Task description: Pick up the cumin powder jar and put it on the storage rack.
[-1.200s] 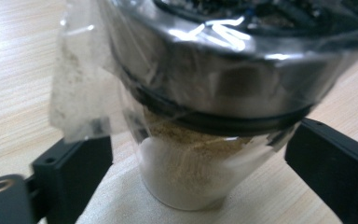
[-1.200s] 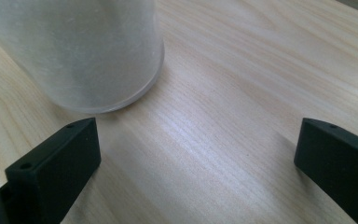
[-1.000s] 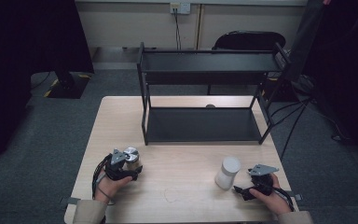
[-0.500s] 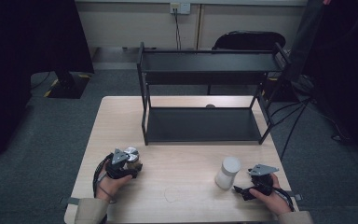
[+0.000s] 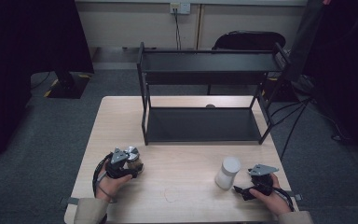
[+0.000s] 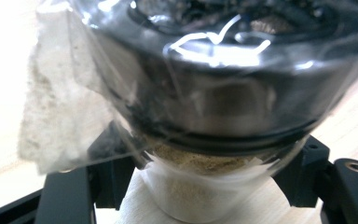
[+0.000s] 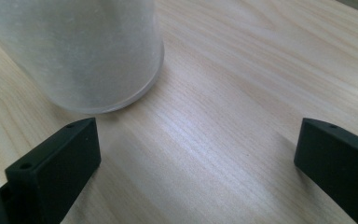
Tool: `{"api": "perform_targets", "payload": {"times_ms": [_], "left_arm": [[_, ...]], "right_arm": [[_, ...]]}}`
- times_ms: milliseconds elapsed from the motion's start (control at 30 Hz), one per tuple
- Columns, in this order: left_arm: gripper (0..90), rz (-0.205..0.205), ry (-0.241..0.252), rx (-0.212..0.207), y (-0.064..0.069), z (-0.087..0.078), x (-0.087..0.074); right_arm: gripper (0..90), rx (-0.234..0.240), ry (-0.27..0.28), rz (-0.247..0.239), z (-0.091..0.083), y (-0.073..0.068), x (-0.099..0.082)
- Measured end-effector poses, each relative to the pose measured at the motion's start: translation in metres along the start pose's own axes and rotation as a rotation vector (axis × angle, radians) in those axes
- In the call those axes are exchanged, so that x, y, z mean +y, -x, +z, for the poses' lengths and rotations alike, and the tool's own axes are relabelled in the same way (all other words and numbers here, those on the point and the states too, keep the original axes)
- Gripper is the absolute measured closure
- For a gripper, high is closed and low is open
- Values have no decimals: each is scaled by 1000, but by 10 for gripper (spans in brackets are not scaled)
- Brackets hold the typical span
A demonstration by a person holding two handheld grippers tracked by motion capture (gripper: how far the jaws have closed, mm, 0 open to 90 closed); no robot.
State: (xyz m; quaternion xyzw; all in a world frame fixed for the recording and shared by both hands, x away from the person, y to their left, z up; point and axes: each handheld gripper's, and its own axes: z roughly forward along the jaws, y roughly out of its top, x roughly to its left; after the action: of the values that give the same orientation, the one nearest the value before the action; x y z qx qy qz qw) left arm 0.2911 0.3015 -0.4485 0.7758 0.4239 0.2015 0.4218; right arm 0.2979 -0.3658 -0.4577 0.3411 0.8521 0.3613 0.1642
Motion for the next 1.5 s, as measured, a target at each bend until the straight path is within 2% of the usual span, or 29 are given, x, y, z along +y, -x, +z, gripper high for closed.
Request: {"api": "perform_targets", "payload": {"times_ms": [167, 367, 700, 767, 1000, 1033, 1067, 1100, 1133, 1200, 1233, 1267, 1300, 1367, 1400, 1500], "left_arm": [[310, 16, 13, -41, 0, -10, 14], [310, 36, 8, -78, -1, -25, 42], [310, 73, 30, -133, -2, -48, 104], [310, 71, 42, -143, -2, -50, 114], [310, 113, 37, -167, 1, -52, 153], [310, 113, 37, -167, 1, -52, 153], [310, 112, 41, -178, 0, -51, 160], [310, 112, 41, -178, 0, -51, 160], [310, 118, 35, -186, -1, -50, 170], [310, 120, 39, -185, 0, -49, 173], [310, 104, 36, -177, 1, -49, 179], [310, 92, 11, -161, 3, -49, 193], [310, 118, 3, -158, 3, -51, 206], [310, 98, 52, -200, -6, -53, 222], [310, 129, 68, -188, -5, -57, 232], [310, 147, 83, -158, -3, -61, 265]], "right_arm": [[0, 0, 0, 0, 0, 0, 0], [0, -1, 0, 0, 0, 0, 0], [0, -1, 1, 1, 0, 0, 0], [0, -1, 1, 1, 0, 0, 0], [0, -4, 0, 4, 1, 0, 1], [0, -4, 0, 4, 1, 0, 1], [0, -4, 0, 7, 1, 0, 1], [0, -4, 0, 7, 1, 0, 1], [0, -4, 1, 8, 1, 0, 1], [0, -4, 1, 7, 1, 0, 1], [0, -2, 0, 9, 1, 1, 1], [0, -2, 0, 9, 1, 1, 1], [0, -5, -1, 8, 1, 0, 1], [0, -9, -1, 12, 2, 0, 2], [0, -17, -1, 19, 2, -1, 2], [0, -18, 0, 20, 2, -1, 2]]}}
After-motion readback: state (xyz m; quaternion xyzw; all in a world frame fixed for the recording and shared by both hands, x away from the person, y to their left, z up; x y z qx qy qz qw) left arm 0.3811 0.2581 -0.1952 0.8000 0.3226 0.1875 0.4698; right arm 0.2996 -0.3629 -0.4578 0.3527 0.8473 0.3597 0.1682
